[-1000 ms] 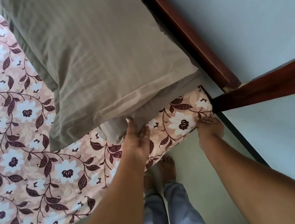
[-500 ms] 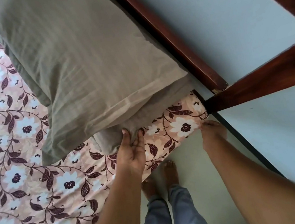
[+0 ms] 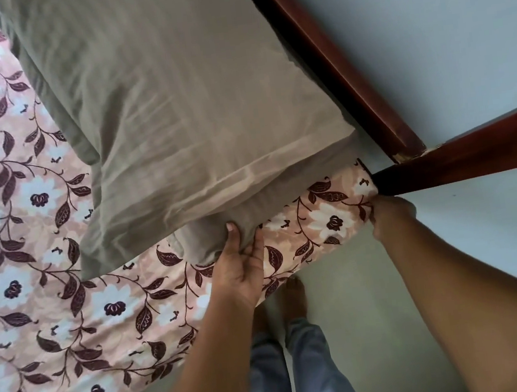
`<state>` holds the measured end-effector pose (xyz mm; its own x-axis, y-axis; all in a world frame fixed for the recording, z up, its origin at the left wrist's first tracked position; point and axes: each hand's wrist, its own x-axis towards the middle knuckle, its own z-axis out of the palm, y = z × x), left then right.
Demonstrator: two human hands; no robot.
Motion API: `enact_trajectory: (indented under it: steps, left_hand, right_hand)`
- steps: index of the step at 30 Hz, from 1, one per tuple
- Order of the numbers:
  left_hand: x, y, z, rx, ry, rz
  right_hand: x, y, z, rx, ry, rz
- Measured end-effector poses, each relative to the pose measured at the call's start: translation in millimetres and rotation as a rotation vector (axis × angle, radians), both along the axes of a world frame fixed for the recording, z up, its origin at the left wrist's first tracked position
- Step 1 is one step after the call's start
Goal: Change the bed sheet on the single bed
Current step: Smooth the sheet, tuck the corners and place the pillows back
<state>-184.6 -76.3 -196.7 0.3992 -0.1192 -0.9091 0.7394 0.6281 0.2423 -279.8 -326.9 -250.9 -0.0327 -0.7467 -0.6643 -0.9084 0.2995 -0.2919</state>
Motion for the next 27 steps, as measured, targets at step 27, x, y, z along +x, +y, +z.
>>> enact_trajectory:
  steps: [27]
  left_hand:
    - [-64.1,208.2,-39.8,1.175,-0.868,-2.076]
  right_hand:
    - [-32.7,180.0,-17.0,-0.267,-0.079,1.962]
